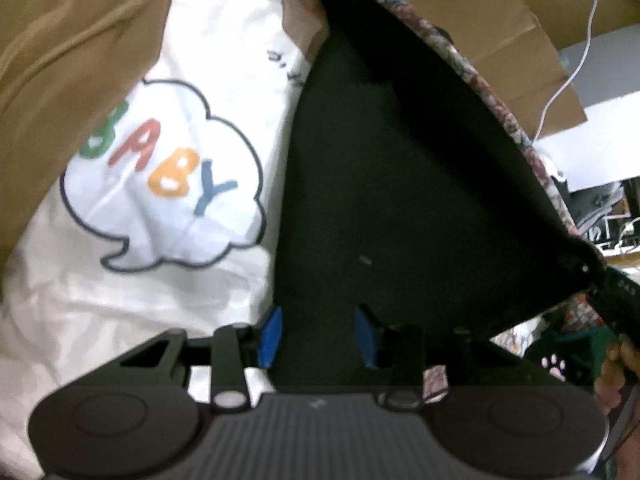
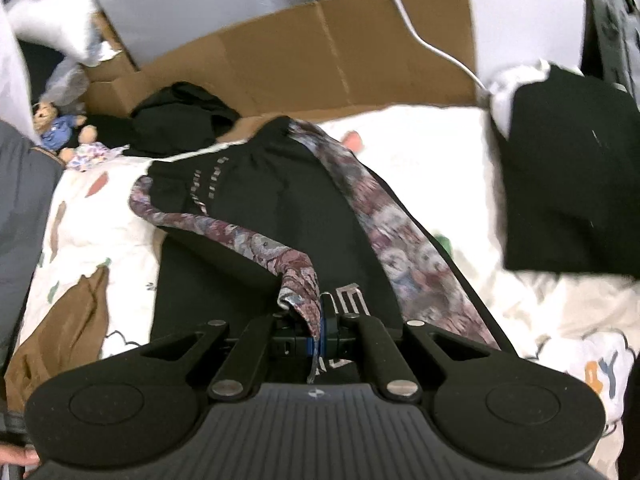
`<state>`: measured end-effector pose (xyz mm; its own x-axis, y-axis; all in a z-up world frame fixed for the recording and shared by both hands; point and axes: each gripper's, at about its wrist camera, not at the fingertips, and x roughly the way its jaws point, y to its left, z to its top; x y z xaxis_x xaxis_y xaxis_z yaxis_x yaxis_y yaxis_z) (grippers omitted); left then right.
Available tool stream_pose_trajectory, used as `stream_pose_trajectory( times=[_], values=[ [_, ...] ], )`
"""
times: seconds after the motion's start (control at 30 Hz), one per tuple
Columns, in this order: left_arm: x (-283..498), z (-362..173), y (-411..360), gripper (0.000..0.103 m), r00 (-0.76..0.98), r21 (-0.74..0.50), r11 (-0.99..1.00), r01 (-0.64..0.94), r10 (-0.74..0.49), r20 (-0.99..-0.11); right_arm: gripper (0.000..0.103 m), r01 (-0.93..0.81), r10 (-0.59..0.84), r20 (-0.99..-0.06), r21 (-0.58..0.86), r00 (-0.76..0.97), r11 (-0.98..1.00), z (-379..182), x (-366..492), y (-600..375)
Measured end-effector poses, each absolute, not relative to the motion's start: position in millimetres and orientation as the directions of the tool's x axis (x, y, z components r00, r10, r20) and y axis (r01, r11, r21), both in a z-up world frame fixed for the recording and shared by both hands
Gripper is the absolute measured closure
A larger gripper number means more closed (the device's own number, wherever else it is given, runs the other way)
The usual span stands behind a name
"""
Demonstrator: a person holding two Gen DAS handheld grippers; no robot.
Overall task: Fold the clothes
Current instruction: 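Lift the hoodie edge with the right gripper while left gripper holds the body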
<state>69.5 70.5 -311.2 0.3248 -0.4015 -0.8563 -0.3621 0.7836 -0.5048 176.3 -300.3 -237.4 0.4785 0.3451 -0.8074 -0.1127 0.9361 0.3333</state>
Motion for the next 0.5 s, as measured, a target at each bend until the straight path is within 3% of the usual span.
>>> stream_pose_trajectory(
  times=[0.5],
  values=[
    [47.0, -330.8, 46.9, 0.061, 0.241, -0.482, 0.799, -0.360, -0.419, -0.875, 0.100, -0.005, 0.332, -0.854, 0.360, 0.399, 0.933, -283.9, 166.8, -350.2]
  ],
)
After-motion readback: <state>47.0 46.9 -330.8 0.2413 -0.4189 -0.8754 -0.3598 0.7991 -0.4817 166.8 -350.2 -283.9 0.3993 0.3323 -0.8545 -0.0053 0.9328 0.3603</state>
